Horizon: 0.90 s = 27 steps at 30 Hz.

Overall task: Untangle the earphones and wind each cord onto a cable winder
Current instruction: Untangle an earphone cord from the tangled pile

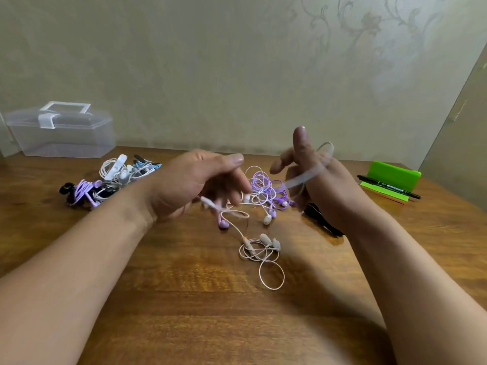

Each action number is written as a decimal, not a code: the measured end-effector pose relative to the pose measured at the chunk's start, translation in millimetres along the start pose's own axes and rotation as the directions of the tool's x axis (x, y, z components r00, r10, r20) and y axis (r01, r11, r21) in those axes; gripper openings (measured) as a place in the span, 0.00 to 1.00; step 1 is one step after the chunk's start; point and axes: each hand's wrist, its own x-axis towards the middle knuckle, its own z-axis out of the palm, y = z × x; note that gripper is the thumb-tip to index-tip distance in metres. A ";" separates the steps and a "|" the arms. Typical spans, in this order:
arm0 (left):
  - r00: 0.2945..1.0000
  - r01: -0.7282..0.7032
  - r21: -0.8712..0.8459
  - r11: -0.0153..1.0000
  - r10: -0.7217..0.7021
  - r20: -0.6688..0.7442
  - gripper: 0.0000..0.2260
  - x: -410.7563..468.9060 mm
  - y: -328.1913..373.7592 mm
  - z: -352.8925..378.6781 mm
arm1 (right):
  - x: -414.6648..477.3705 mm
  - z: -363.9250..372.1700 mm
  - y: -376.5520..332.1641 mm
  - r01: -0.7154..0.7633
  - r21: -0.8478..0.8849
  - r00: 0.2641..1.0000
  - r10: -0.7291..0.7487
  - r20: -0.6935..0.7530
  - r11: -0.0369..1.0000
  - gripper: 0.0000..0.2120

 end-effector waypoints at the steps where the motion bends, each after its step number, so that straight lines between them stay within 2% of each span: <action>1: 0.992 -0.027 0.131 0.991 0.043 -0.120 0.12 3.7 -4.0 1.0 | 1.0 1.4 -0.2 -0.011 0.104 1.000 0.008 0.030 0.995 0.34; 2: 0.985 -0.033 0.252 0.967 0.074 -0.158 0.09 5.9 -6.2 4.2 | 2.2 2.4 -1.0 -0.021 0.210 0.997 0.007 0.071 0.978 0.31; 4: 0.996 -0.001 0.423 0.906 0.041 -0.085 0.18 6.8 -13.8 13.1 | 4.2 4.9 -2.7 -0.036 0.400 0.988 -0.026 0.150 0.916 0.26; 5: 0.999 0.018 0.466 0.884 0.004 -0.046 0.19 6.2 -16.0 19.2 | 4.2 5.8 -3.9 -0.035 0.480 0.981 -0.061 0.183 0.877 0.23; 9: 1.000 0.009 0.503 0.864 -0.005 -0.011 0.03 8.7 -19.1 29.3 | 1.0 5.9 -9.5 -0.022 0.717 0.921 -0.266 0.286 0.697 0.06; 10: 1.000 0.009 0.510 0.860 0.004 -0.024 0.03 9.6 -19.2 27.6 | 0.0 4.3 -10.7 -0.028 0.746 0.902 -0.305 0.306 0.665 0.06; 13: 0.988 -0.011 0.502 0.865 0.087 -0.128 0.09 11.5 -22.3 19.9 | -1.6 -5.0 -9.7 -0.091 0.826 0.839 -0.405 0.365 0.557 0.15; 14: 0.978 -0.028 0.443 0.896 0.116 -0.173 0.09 12.4 -23.8 17.0 | -1.9 -8.2 -9.6 -0.143 0.850 0.808 -0.437 0.396 0.506 0.19; 16: 0.958 -0.101 0.208 0.973 0.152 -0.244 0.08 15.2 -22.7 13.2 | -1.6 -13.3 -9.4 -0.268 0.859 0.759 -0.454 0.467 0.437 0.24; 18: 0.936 -0.194 -0.037 0.980 0.174 -0.306 0.07 17.6 -17.4 11.1 | -0.5 -12.5 -10.0 -0.312 0.827 0.774 -0.380 0.507 0.469 0.22; 21: 0.898 -0.312 -0.147 0.939 0.241 -0.368 0.05 16.7 -5.2 7.9 | -2.2 -1.4 -12.4 -0.248 0.669 0.881 -0.123 0.456 0.701 0.17; 22: 0.890 -0.347 -0.168 0.923 0.268 -0.370 0.04 14.4 -1.6 6.5 | -3.5 2.6 -11.7 -0.233 0.595 0.895 -0.069 0.440 0.769 0.14; 24: 0.888 -0.385 -0.199 0.901 0.303 -0.345 0.04 9.8 5.6 4.3 | -5.5 7.3 -11.6 -0.249 0.480 0.860 -0.035 0.509 0.841 0.13; 27: 0.910 -0.352 -0.104 0.930 0.315 -0.268 0.05 4.8 12.2 12.9 | -7.9 12.5 -12.5 -0.273 0.394 0.808 -0.013 0.589 0.878 0.23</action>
